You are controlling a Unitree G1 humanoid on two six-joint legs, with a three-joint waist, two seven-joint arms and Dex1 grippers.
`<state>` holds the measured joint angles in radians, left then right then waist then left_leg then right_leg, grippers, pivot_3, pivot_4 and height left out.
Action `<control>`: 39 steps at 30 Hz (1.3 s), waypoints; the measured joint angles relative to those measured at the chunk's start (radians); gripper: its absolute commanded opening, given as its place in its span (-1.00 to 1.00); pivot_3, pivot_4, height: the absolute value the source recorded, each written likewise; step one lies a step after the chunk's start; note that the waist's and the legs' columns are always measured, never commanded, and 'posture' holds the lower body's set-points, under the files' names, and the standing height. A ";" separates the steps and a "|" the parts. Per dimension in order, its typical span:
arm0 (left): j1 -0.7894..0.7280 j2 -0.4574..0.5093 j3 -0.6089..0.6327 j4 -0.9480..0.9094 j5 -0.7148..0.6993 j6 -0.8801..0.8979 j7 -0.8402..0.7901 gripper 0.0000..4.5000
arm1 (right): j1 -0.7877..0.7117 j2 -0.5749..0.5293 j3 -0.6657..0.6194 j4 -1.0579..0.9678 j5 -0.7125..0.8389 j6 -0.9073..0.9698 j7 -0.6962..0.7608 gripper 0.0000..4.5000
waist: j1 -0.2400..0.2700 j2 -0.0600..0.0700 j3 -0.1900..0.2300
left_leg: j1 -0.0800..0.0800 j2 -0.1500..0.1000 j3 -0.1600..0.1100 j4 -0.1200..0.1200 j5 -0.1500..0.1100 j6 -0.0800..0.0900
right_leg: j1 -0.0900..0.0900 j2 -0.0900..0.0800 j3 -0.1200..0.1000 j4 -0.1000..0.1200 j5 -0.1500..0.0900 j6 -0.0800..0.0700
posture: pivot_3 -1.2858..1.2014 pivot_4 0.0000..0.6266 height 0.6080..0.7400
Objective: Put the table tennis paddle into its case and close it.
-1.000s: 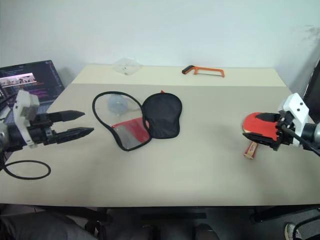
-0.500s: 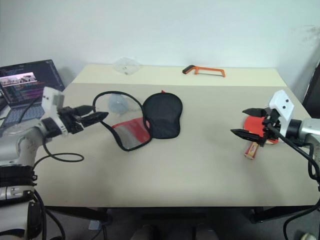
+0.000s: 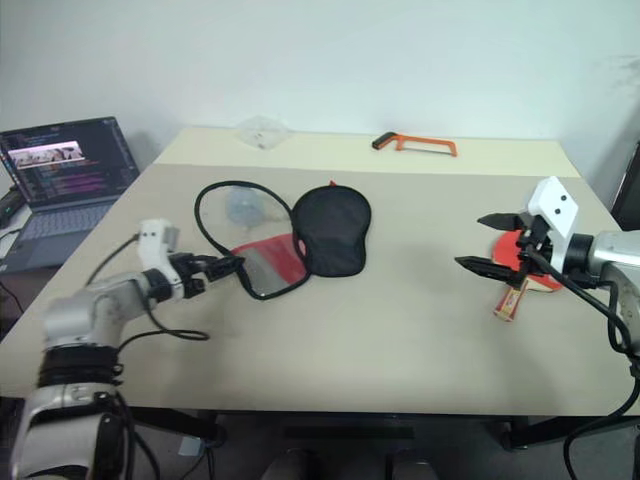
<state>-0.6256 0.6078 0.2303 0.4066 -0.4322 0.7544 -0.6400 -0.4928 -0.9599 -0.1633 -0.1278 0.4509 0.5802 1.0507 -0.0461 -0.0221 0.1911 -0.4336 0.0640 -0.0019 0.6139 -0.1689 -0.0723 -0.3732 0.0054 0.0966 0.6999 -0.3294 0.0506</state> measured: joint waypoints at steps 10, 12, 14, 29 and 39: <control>-0.064 -0.132 -0.029 0.103 0.040 -0.058 0.061 0.43 | 0.013 -0.014 -0.002 -0.018 0.002 0.022 -0.009 1.00 | 0.000 0.000 0.000 | 0.000 0.000 0.000 0.000 0.000 0.000 | 0.000 0.000 0.000 0.000 0.000 0.000 | 0.03 -0.52 1.00; -0.070 -0.137 -0.039 0.115 0.048 -0.066 0.056 0.13 | 0.021 -0.016 -0.010 -0.036 0.003 0.032 -0.013 1.00 | 0.001 0.000 0.000 | 0.000 0.000 0.000 0.000 0.000 0.000 | 0.000 0.000 0.000 0.000 0.000 0.000 | 0.03 -0.52 1.00; -0.079 -0.148 -0.048 0.128 0.055 -0.070 0.046 -0.15 | 0.033 -0.018 -0.012 -0.051 0.004 0.042 -0.021 1.00 | 0.002 0.000 0.000 | 0.000 0.000 0.000 0.000 0.000 0.000 | 0.000 0.000 0.000 0.000 0.000 0.000 | 0.03 -0.52 1.00; -0.206 -0.220 -0.184 0.274 0.085 -0.037 -0.162 -0.98 | 0.077 -0.036 -0.052 -0.097 0.013 0.085 -0.048 1.00 | 0.016 0.000 0.000 | -0.001 -0.001 0.000 0.000 0.000 0.000 | 0.001 0.000 0.000 -0.001 0.000 0.001 | 0.03 -0.52 1.00; -0.265 -0.288 -0.315 0.334 0.132 -0.067 -0.379 -0.98 | 0.082 -0.053 -0.063 -0.100 0.015 0.094 -0.049 1.00 | 0.015 0.000 0.000 | -0.001 -0.001 0.000 0.000 0.000 0.000 | 0.000 0.000 0.000 -0.002 0.000 0.001 | 0.03 -0.52 1.00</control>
<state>-0.8909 0.3194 -0.0850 0.7407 -0.3000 0.6876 -1.0188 -0.4105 -1.0128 -0.2259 -0.2282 0.4657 0.6738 1.0018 -0.0312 -0.0226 0.1909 -0.4345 0.0627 -0.0021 0.6140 -0.1689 -0.0724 -0.3727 0.0056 0.0966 0.6981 -0.3290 0.0513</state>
